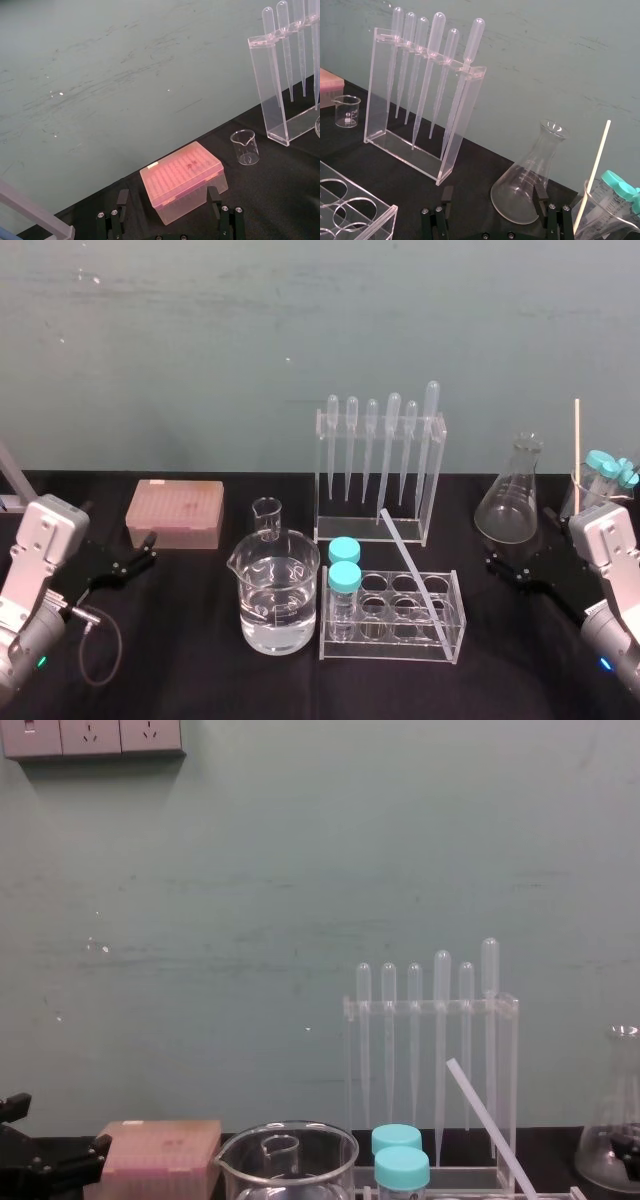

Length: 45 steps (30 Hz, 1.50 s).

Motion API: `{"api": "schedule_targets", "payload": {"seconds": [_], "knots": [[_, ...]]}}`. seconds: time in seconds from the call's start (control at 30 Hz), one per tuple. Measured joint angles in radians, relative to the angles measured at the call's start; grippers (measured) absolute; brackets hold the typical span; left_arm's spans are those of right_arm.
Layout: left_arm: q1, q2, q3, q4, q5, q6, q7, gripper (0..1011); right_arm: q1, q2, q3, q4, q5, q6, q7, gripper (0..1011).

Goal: Pick up the stirring rod with one hand, then place it down.

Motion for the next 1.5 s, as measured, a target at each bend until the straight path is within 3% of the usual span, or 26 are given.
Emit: {"api": "schedule_targets", "payload": {"seconds": [1.5], "knots": [[0.000,0.000,0.000,0.000,0.000,0.000,0.000,1000,0.000,0.000,0.000,0.000,0.000,0.000,0.000,1003]]}}
